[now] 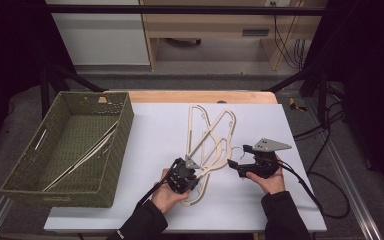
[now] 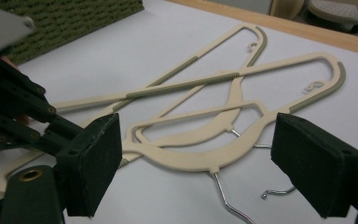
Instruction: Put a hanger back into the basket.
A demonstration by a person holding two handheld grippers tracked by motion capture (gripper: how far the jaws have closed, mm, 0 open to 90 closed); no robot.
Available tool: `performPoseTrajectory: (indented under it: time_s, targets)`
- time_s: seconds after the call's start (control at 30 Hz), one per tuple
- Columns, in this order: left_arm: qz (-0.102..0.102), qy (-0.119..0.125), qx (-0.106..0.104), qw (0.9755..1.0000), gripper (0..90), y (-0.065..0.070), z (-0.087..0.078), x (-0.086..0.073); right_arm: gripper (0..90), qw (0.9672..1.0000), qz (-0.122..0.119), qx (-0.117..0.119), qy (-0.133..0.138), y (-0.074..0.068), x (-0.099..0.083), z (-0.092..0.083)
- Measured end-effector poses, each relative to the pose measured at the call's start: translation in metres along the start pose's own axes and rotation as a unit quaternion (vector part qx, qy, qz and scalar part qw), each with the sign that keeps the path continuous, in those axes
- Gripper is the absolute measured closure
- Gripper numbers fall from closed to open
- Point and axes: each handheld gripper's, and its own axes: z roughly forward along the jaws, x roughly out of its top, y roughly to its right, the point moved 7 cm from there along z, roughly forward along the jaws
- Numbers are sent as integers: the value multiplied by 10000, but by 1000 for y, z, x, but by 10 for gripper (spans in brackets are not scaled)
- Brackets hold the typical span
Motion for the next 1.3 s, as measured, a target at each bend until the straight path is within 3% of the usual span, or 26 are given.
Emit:
performPoseTrajectory:
  time_s: [0.17, 0.27, 0.47, 0.73, 0.87, 0.97, 1.17, 1.3]
  targets:
    - [118, 226, -43, 9997, 795, 1, -17, 4, 240, 9998, -86, -7, -180, 0, -7, 7]
    - [132, 342, -50, 9993, 795, 1, -25, 4, 297, 9998, -4, 1, -205, 0, -9, 9]
    - [175, 388, -115, 9990, 795, 0, -35, 2, 410, 9990, 18, 83, -440, 2, -19, 15]
    - [127, 542, -144, 9983, 795, -1, -45, 2, 645, 9966, 3, 186, -798, 3, -33, 24]
    - [188, 493, -158, 9985, 795, -2, -48, 0, 708, 9957, -77, 296, -872, 2, -36, 27]
    - [192, 464, -194, 9985, 795, -2, -47, -2, 857, 9953, -111, 332, -898, 1, -36, 26]
    - [235, 469, -242, 9983, 795, -1, -48, -4, 888, 9944, -132, 518, -916, -1, -35, 22]
    - [252, 468, -383, 9978, 793, -2, -50, -7, 892, 9938, -147, 626, -907, -3, -32, 18]
